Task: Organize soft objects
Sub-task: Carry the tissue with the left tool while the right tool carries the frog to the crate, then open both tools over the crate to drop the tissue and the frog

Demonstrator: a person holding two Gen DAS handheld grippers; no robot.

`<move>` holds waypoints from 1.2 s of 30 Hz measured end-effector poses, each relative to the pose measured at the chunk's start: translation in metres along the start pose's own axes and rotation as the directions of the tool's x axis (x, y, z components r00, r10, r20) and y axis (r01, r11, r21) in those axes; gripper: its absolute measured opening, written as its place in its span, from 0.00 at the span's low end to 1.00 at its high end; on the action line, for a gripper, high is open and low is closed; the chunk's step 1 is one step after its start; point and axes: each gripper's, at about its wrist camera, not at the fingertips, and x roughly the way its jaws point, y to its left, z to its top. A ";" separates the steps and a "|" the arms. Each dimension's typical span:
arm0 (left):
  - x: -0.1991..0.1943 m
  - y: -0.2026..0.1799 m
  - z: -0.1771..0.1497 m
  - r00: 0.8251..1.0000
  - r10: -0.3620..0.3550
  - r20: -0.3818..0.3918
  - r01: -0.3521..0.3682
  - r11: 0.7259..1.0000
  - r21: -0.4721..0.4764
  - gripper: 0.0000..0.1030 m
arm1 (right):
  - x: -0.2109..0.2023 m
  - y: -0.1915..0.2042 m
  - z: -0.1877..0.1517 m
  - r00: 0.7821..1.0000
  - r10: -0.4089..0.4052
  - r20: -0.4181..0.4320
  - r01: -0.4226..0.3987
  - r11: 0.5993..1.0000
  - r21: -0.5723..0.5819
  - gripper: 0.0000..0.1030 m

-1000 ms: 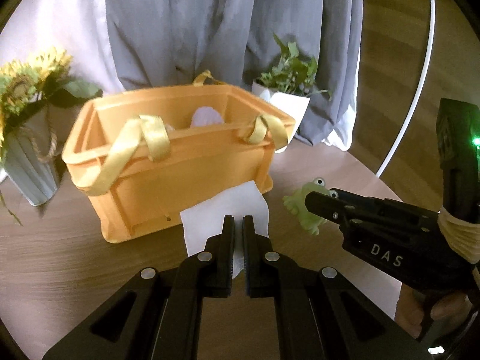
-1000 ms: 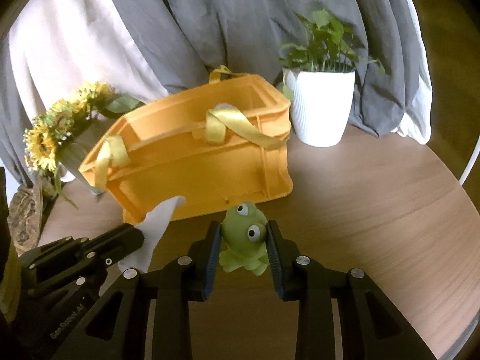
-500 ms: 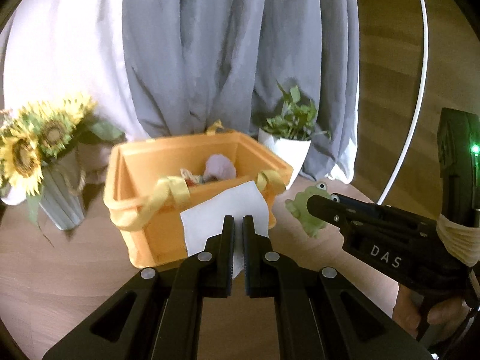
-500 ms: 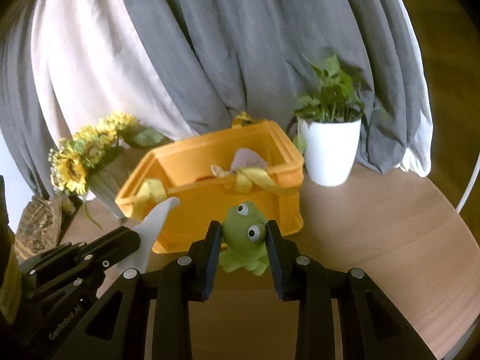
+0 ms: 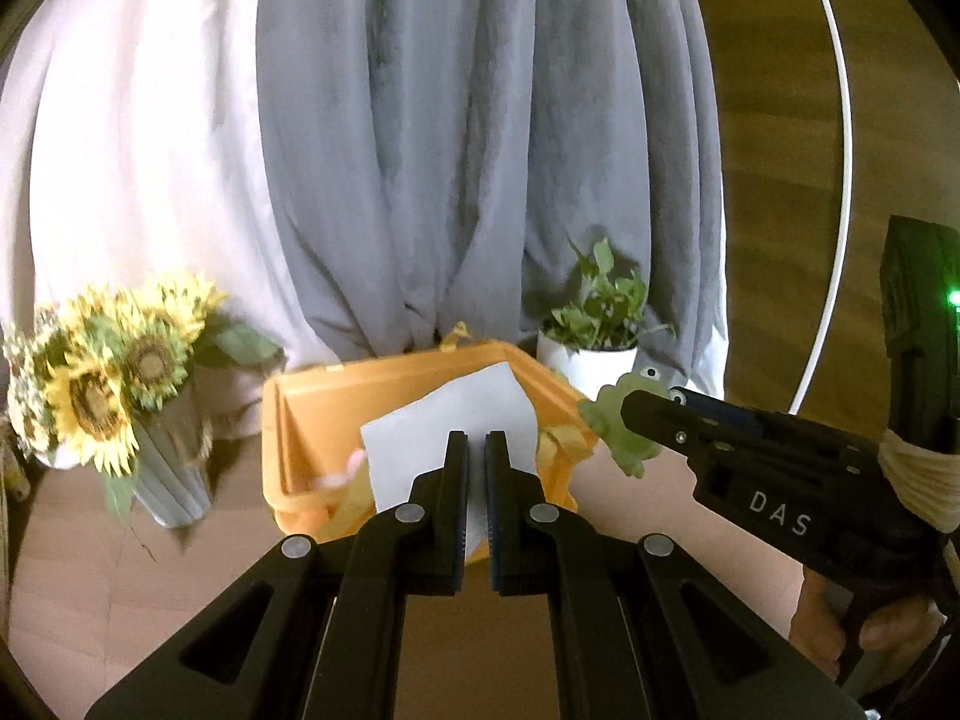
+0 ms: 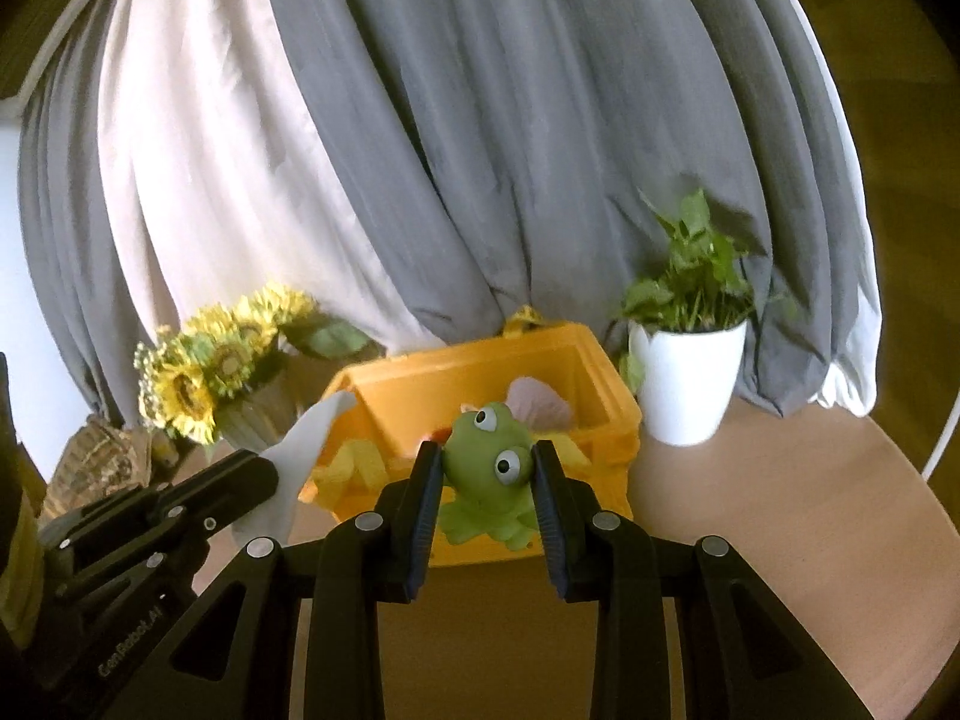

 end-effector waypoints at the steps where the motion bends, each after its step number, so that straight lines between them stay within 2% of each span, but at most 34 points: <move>1: 0.001 0.000 0.004 1.000 0.006 0.010 -0.006 1.000 0.004 0.07 | 0.000 0.001 0.003 1.000 0.002 0.010 -0.002 1.000 -0.003 0.30; 10: 0.011 0.009 0.026 0.997 0.040 0.061 -0.042 0.999 0.021 0.07 | 0.012 0.005 0.027 0.997 0.015 0.070 -0.013 1.000 -0.027 0.30; 21: 0.047 0.032 0.045 0.995 0.078 0.061 -0.080 0.996 0.032 0.07 | 0.047 0.008 0.051 0.996 0.022 0.092 -0.016 0.998 -0.062 0.30; 28: 0.081 0.044 0.047 0.994 0.104 0.024 -0.105 0.994 0.034 0.07 | 0.085 0.005 0.058 0.998 0.022 0.054 -0.018 0.997 -0.072 0.31; 36: 0.125 0.059 0.037 0.990 0.130 -0.058 -0.130 0.991 0.015 0.07 | 0.137 -0.001 0.057 0.999 0.018 -0.030 -0.020 0.996 -0.087 0.30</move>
